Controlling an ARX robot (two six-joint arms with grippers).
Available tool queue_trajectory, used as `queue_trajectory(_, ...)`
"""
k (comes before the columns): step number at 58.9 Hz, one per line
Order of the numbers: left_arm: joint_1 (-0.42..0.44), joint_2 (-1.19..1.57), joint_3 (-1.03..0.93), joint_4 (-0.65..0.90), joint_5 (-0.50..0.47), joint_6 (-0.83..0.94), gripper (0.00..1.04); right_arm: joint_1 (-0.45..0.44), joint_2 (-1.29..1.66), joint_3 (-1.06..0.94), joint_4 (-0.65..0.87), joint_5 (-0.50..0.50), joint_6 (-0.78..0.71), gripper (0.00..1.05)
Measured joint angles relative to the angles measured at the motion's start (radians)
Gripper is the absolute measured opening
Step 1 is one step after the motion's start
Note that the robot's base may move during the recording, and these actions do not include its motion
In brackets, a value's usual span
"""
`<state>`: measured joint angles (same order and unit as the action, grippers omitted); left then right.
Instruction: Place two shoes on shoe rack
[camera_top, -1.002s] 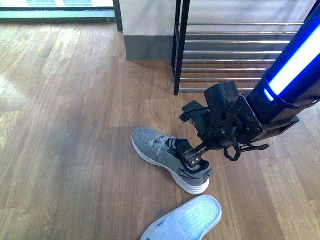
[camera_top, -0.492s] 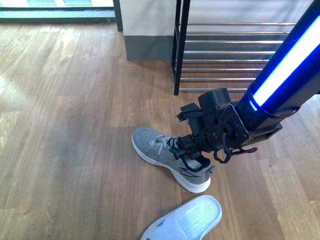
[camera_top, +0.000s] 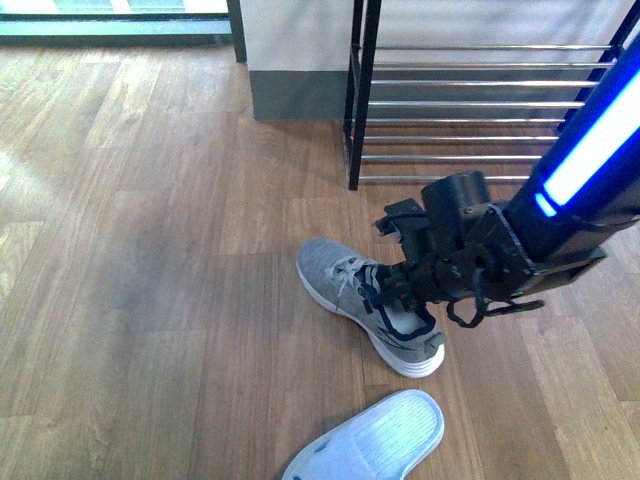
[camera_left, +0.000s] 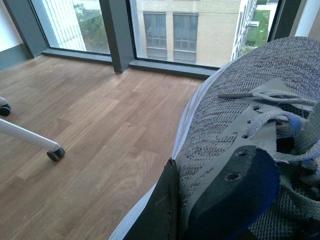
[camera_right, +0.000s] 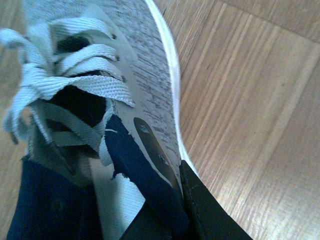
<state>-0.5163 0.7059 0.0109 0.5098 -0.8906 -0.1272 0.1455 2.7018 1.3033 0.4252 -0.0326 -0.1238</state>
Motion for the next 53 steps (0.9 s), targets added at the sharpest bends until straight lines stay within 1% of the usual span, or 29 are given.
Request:
queue_trajectory(8,0.0,0.0,0.0,0.0,0.0,0.0,0.02,-0.028,-0.204,-0.196,0.085,-0.016,-0.024,0.01)
queue_trajectory(12,0.0,0.0,0.0,0.0,0.0,0.0,0.02,-0.045,-0.357,-0.308,0.111,-0.021,-0.041,0.01)
queue_trajectory(17,0.0,0.0,0.0,0.0,0.0,0.0,0.02,-0.059,-0.519,-0.409,0.124,-0.035,-0.068,0.01)
queue_trajectory(24,0.0,0.0,0.0,0.0,0.0,0.0,0.02,-0.101,-0.851,-0.577,0.126,-0.054,-0.118,0.01)
queue_trajectory(27,0.0,0.0,0.0,0.0,0.0,0.0,0.02,-0.126,-1.002,-0.642,0.105,-0.068,-0.132,0.01)
queue_trajectory(32,0.0,0.0,0.0,0.0,0.0,0.0,0.02,-0.17,-1.288,-0.775,0.045,-0.094,-0.149,0.01)
queue_trajectory(35,0.0,0.0,0.0,0.0,0.0,0.0,0.02,-0.195,-1.422,-0.827,-0.015,-0.13,-0.147,0.01)
queue_trajectory(38,0.0,0.0,0.0,0.0,0.0,0.0,0.02,-0.209,-1.514,-0.862,-0.058,-0.142,-0.147,0.01)
queue_trajectory(44,0.0,0.0,0.0,0.0,0.0,0.0,0.02,-0.225,-1.761,-0.933,-0.198,-0.188,-0.138,0.01)
queue_trajectory(47,0.0,0.0,0.0,0.0,0.0,0.0,0.02,-0.229,-1.942,-0.965,-0.309,-0.233,-0.124,0.01)
queue_trajectory(49,0.0,0.0,0.0,0.0,0.0,0.0,0.02,-0.227,-2.048,-0.978,-0.376,-0.231,-0.1,0.01)
queue_trajectory(51,0.0,0.0,0.0,0.0,0.0,0.0,0.02,-0.212,-2.179,-1.004,-0.436,-0.203,-0.083,0.01)
queue_trajectory(53,0.0,0.0,0.0,0.0,0.0,0.0,0.02,-0.204,-2.271,-1.026,-0.455,-0.199,-0.074,0.01)
